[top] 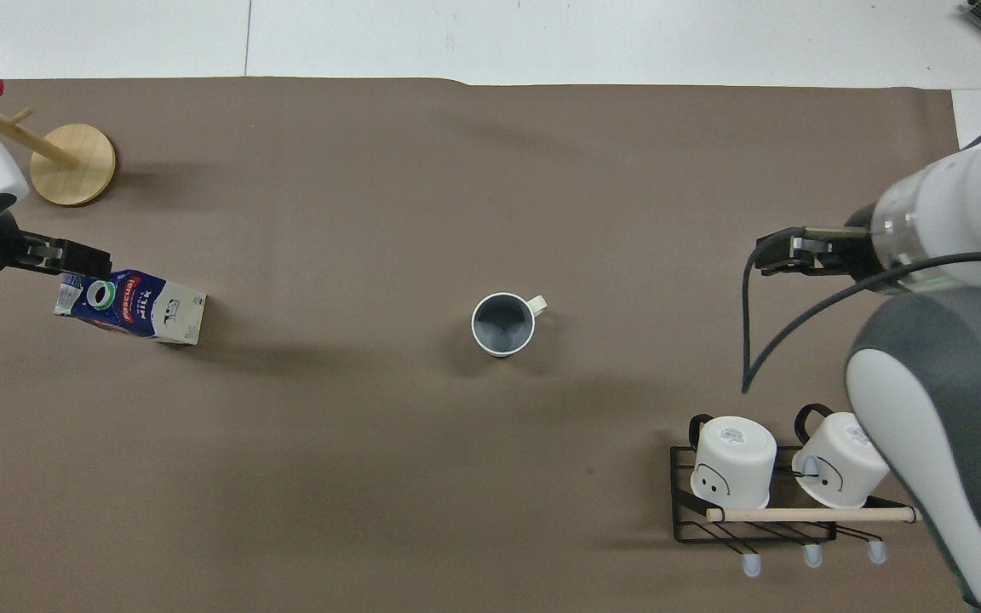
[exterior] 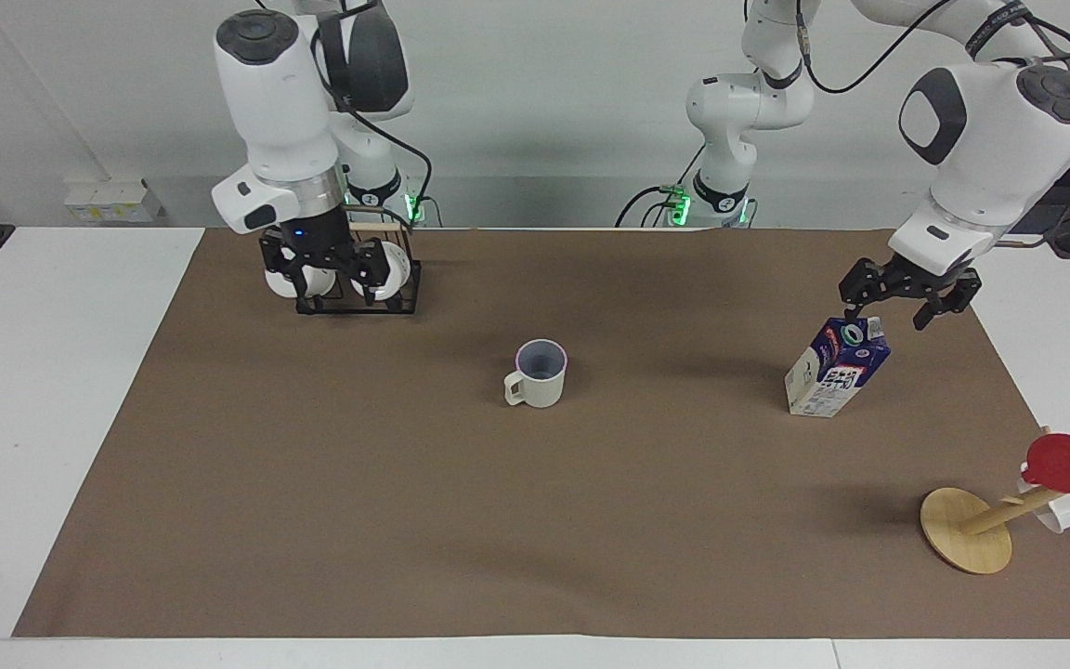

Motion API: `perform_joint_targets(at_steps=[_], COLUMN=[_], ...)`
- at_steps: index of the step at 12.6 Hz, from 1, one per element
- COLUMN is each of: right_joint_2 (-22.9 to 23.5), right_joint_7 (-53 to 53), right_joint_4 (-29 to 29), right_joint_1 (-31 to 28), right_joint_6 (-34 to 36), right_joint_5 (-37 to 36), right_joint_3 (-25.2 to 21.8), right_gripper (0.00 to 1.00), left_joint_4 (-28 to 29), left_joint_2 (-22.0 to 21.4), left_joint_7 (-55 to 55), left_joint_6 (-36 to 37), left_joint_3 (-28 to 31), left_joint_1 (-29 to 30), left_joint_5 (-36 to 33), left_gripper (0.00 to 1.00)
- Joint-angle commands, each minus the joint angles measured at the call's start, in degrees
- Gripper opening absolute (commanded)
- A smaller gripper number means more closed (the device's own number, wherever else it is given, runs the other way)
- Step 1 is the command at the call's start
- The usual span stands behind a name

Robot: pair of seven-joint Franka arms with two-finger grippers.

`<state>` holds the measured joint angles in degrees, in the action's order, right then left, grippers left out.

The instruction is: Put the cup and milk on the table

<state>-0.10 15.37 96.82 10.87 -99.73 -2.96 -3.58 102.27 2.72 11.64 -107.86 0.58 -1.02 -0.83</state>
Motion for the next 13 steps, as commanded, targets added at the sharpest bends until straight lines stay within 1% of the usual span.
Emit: perform_joint_targets(at_steps=[1, 4, 6, 8, 11, 12, 13], right_joint_2=[-2.62, -4.20, -4.30, -4.38, -5.69, -5.70, -5.70], right_joint_7=[-4.46, -5.86, -8.50, -11.04, -13.87, -13.96, -13.61], right_joint_4=[1.62, 0.39, -4.25, -7.25, -6.82, -6.99, -7.34], right_joint_1=[-3.82, -5.85, -7.52, -8.23, -8.05, -8.14, -7.88], right_joint_6=[2.51, 4.19, 9.09, 13.41, 15.18, 15.70, 16.14], right_joint_5=[1.73, 2.08, 4.35, 4.63, 4.45, 4.54, 4.54], right_joint_3=[0.59, 0.15, -0.63, -1.60, -4.67, -4.85, -4.42], right_gripper=[1.00, 1.00, 1.00, 1.00, 1.00, 1.00, 1.00], left_joint_4=[5.74, 7.76, 9.52, 9.97, 11.02, 11.19, 11.20], left_joint_2=[-1.49, -1.40, -1.14, -1.05, -1.58, -1.67, -1.67], left_joint_7=[0.92, 0.92, 0.92, 0.92, 1.01, 1.01, 1.01], left_joint_6=[-5.34, -6.92, -9.12, -10.09, -9.74, -9.74, -9.57], left_joint_3=[-0.41, -0.41, -0.41, -0.41, -0.41, -0.41, -0.41], left_joint_1=[0.58, 0.58, 0.58, 0.67, 0.67, 0.67, 0.67], left_joint_5=[-0.23, -0.23, -0.23, -0.23, -0.23, -0.23, -0.23], left_gripper=[1.00, 1.00, 1.00, 1.00, 1.00, 0.92, 0.80])
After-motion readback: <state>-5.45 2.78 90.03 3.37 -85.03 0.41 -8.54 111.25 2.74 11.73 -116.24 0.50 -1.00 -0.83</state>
